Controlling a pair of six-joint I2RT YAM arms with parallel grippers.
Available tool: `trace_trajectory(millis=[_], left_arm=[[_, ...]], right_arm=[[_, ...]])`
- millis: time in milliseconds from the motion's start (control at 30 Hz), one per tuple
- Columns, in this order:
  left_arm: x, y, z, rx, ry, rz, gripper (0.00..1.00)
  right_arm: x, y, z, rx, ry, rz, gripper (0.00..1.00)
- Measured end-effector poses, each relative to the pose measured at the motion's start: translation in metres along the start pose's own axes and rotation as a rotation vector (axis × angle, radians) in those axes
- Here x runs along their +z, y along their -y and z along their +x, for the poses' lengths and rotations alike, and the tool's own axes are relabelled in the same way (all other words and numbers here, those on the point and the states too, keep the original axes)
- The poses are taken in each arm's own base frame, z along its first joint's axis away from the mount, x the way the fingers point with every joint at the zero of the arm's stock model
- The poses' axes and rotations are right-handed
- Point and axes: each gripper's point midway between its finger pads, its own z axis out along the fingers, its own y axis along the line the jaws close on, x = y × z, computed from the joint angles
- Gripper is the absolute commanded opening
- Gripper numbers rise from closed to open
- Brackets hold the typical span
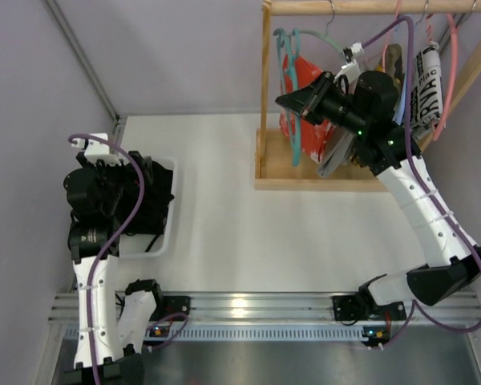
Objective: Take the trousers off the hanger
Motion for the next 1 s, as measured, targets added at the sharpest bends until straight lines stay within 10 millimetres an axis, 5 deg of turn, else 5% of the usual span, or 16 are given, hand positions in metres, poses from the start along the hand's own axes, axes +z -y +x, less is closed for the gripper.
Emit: trace_trajectory(millis=[533,1000], left_arm=[[-0.012,0.026,-0.008,0.006,0.03,0.131,0.98],[-0.025,0.029,-0.007,-0.002,0.059,0.134,0.98]], right_arm=[[0.059,-0.016,-0.051,-0.123,0.08,-0.035,0.0],[0.094,0.006,-0.078,-0.191,0.118,-0.025,0.0]])
